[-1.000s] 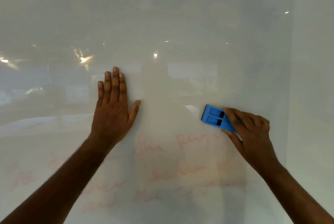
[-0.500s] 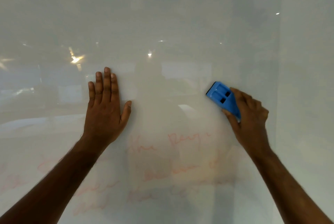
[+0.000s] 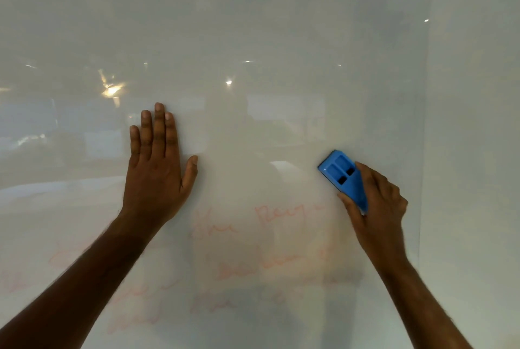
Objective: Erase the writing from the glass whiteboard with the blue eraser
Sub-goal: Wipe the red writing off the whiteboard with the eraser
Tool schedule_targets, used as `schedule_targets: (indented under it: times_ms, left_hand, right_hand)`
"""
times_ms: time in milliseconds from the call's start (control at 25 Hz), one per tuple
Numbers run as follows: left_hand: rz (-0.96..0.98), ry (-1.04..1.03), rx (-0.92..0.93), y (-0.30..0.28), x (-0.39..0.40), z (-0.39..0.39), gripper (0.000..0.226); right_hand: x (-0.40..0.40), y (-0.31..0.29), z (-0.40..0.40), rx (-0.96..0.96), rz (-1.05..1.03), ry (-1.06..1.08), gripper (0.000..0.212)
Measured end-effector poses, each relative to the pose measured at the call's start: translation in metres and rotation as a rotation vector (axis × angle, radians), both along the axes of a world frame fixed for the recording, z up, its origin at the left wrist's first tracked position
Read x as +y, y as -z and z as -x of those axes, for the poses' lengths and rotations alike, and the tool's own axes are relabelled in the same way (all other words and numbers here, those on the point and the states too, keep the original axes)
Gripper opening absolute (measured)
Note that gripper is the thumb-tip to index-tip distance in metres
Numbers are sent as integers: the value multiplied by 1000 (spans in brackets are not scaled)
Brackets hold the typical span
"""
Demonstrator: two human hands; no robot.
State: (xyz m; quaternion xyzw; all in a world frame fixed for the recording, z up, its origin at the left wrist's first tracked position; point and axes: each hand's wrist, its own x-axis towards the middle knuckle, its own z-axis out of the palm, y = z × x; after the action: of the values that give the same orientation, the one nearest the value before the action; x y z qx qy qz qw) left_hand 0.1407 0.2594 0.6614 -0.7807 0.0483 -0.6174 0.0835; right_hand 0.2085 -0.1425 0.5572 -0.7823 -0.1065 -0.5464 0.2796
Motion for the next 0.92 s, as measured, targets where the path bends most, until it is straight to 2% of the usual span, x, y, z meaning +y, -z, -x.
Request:
schedule_targets:
  times_ms: [80, 200, 360, 560, 720, 800, 920]
  left_hand:
    - [4, -4, -2, 1, -1, -1, 84]
    - [12, 2, 2, 0, -1, 0, 85]
    - [-5, 4, 17, 0, 2, 2, 84]
    - [-20, 4, 25, 3, 4, 3, 83]
    - [-13, 9, 16, 3, 3, 3, 83]
    - [-4, 8, 18, 3, 2, 3, 82]
    - [4, 3, 14, 5, 2, 2, 82]
  right_hand:
    - [23, -8, 4, -55, 38, -7, 58]
    - [48, 12, 11, -122, 223, 4, 59]
    - [29, 54, 8, -193, 385, 6, 52]
    - [-11, 44, -3, -72, 190, 38, 61]
    - [14, 0, 3, -63, 49, -21, 65]
    - [36, -4, 7, -90, 71, -28, 65]
    - [57, 23, 13, -145, 228, -22, 61]
